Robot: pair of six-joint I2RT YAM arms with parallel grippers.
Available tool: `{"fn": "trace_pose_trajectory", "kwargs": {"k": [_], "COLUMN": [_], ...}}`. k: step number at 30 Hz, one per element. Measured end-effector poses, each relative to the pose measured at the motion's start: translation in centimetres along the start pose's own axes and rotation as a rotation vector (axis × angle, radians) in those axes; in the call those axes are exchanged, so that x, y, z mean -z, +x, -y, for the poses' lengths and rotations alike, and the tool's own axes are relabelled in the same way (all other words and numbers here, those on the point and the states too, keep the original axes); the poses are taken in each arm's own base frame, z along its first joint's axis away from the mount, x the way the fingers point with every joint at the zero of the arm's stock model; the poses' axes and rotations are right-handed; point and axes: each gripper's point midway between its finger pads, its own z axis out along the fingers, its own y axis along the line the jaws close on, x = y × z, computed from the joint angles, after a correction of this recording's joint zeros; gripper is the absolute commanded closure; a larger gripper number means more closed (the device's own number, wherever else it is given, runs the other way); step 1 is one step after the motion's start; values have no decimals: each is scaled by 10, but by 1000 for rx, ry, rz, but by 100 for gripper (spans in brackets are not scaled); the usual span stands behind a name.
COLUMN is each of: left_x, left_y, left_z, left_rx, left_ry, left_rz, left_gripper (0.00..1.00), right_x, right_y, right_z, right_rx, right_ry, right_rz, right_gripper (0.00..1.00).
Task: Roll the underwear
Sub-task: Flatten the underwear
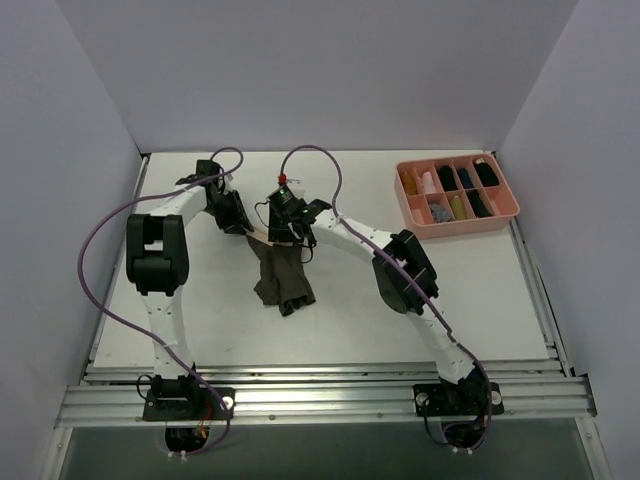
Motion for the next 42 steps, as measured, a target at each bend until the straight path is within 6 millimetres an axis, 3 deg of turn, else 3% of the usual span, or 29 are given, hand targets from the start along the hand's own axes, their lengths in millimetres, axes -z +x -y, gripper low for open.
{"fn": "trace_pose_trajectory", "kwargs": {"k": [2,3,4,5,10,13,16,21,23,24,26,30,36,39,42], "left_x": [-4,-6,-9,-10,-11,-7,8,59,80,91,102,98,68,63,65], "left_y": [0,1,3,4,7,6,7,4,6,9,13,33,83,87,75], "left_z": [1,1,2,5,16,21,28,51,60,64,71,76,53,35,19], "left_rx": [5,5,13,16,45,58,70,61,54,48,38,27,58,88,140], "left_ry": [10,15,30,51,112,134,149,198,222,232,247,246,163,93,52], "left_rz": [-3,-9,-20,-29,-54,-45,-27,53,88,104,120,89,-27,-26,5], "left_gripper": [84,95,97,98,98,98,98,98,98,98,98,98,98,98,98], "right_x": [-3,-4,-6,-6,-5,5,34,109,137,147,158,146,95,70,52], "right_y": [0,0,1,0,-2,0,-3,-38,-53,-60,-70,-66,-10,8,15], "right_z": [3,4,5,7,22,43,69,92,92,89,77,38,-9,-15,-18], "right_rx": [-1,0,2,5,12,26,30,15,8,5,9,47,129,153,168], "right_ry": [19,28,37,47,81,113,140,122,95,80,50,-10,-107,-132,-141], "right_rz": [0,-1,-3,-6,-15,-32,-47,46,99,123,159,165,54,8,-14], "right_gripper": [71,80,87,100,100,100,100,98,81,78,67,59,57,57,57]}}
